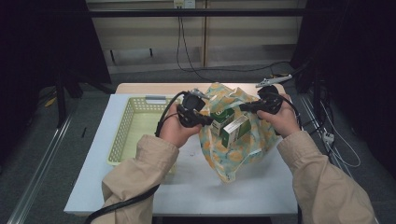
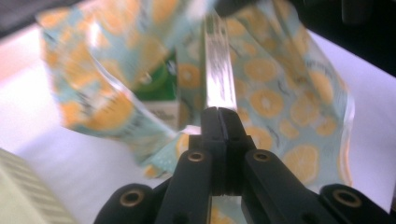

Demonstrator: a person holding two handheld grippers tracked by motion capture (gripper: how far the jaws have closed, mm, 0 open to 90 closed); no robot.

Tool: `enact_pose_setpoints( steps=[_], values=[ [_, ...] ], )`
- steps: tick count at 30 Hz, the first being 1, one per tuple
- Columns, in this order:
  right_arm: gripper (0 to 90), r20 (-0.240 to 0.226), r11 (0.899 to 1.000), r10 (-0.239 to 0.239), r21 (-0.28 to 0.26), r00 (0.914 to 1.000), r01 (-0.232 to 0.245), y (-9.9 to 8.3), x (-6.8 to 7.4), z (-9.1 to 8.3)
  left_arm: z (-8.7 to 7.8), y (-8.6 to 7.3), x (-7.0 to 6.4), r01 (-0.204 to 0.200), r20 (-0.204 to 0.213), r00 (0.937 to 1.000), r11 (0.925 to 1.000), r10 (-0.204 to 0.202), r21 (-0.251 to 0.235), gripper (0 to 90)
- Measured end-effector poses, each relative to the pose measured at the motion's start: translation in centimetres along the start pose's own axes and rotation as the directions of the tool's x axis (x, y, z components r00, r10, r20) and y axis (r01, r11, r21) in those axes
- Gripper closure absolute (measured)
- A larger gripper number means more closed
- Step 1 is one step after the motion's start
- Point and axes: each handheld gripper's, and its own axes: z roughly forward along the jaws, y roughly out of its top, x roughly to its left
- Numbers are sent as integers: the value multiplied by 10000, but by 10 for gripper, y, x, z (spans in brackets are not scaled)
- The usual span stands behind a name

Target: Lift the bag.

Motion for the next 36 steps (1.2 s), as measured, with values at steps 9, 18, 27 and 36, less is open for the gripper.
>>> enact_pose_setpoints(
  steps=[9,18,27,36],
  values=[
    [897,-4,9995,-163,-281,9999,163,25,3,-14,-43,57,17,77,-493,9987,9981,-107,-615,900],
    [898,-89,9978,-291,-601,9995,285,46,5,-29,-66,91,27,286,-721,9968,9953,-353,-924,900],
    [897,-17,9904,-396,-1329,9992,391,82,8,-58,-102,139,27,94,-958,9951,9869,-251,-1613,900],
    [897,-592,9871,-289,-1590,9978,192,90,17,-57,-110,136,42,523,-877,9938,9837,-682,-1721,900]
  ],
)
